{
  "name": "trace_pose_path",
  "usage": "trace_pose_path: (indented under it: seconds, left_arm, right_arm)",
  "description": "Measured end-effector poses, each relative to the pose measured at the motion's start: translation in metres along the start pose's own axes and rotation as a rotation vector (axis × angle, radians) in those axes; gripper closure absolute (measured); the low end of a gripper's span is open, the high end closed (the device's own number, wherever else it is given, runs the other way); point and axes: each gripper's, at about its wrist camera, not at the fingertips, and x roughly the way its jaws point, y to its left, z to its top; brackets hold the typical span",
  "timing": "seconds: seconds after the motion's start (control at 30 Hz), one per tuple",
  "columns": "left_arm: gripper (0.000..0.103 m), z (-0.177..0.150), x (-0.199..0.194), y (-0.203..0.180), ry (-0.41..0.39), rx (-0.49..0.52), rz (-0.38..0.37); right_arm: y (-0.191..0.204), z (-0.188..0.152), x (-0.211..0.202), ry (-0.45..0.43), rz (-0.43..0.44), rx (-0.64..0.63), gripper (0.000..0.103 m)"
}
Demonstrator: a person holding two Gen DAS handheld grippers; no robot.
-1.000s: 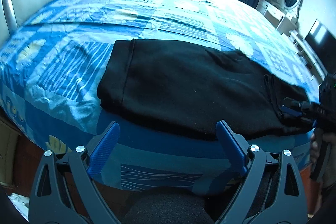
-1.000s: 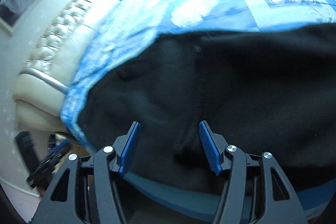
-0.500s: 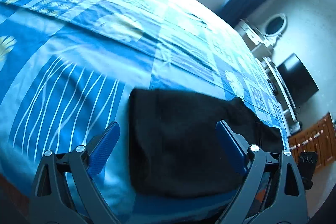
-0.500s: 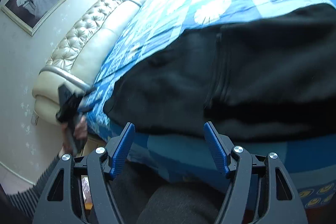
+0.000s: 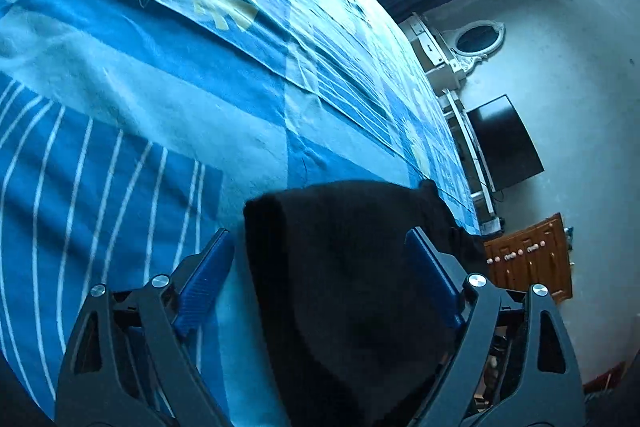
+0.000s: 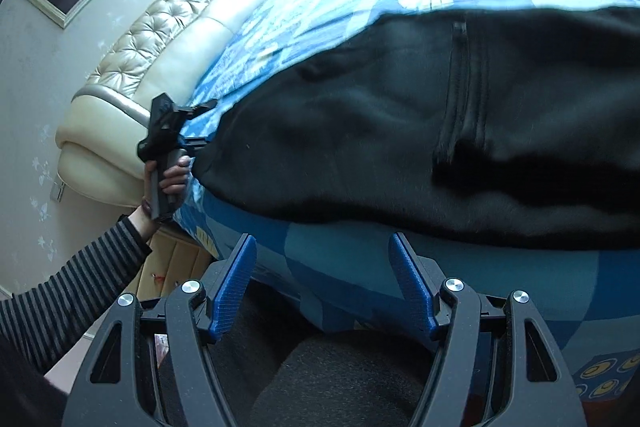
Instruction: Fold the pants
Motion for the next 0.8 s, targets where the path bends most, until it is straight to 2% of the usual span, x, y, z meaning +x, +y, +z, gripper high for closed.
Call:
trace_pose_path:
  seconds: [0.13, 0.2, 0.27, 0.3, 0.33, 0.37, 0.43, 0.53, 0.67, 0.8]
  left_arm:
    - [0.021, -0.026, 0.005, -0.013, 0.054, 0.006, -0.072]
    - [0.028, -0.039, 0.01, -0.023, 0.073, -0.009, -0.102]
    - [0.036, -0.05, 0.017, -0.032, 0.079, -0.015, -0.085]
    - [0.044, -0.051, 0.021, -0.033, 0.076, -0.018, -0.066]
    - [0.055, -0.05, 0.028, -0.033, 0.073, -0.029, -0.05]
    - [0.061, -0.05, 0.031, -0.031, 0.07, -0.057, -0.034]
    - [0.081, -0.049, 0.035, -0.026, 0.065, -0.094, -0.003]
    - [0.087, -0.045, 0.034, -0.029, 0.049, -0.11, 0.017]
    - [0.089, -0.039, 0.028, -0.055, 0.028, -0.058, 0.085]
    - [0.089, -0.035, 0.014, -0.073, 0.003, -0.084, 0.081]
  right_arm:
    - [-0.001, -0.004, 0.006, 0.022, 0.015, 0.011, 0.035]
    - [-0.001, -0.005, 0.007, 0.031, 0.023, 0.011, 0.035]
    - [0.0, -0.006, 0.007, 0.03, 0.028, 0.014, 0.035]
    - [0.0, -0.006, 0.008, 0.029, 0.026, 0.012, 0.035]
    - [-0.001, -0.007, 0.008, 0.024, 0.02, 0.011, 0.035]
    - [-0.002, -0.008, 0.008, 0.02, 0.011, 0.013, 0.032]
    - [-0.006, -0.009, 0.009, 0.007, -0.004, 0.03, 0.027]
    - [-0.007, -0.008, 0.01, 0.004, 0.001, 0.052, 0.023]
    - [-0.005, -0.006, 0.008, -0.007, -0.039, 0.027, 0.02]
    - [-0.008, -0.007, 0.007, -0.006, -0.055, 0.052, 0.019]
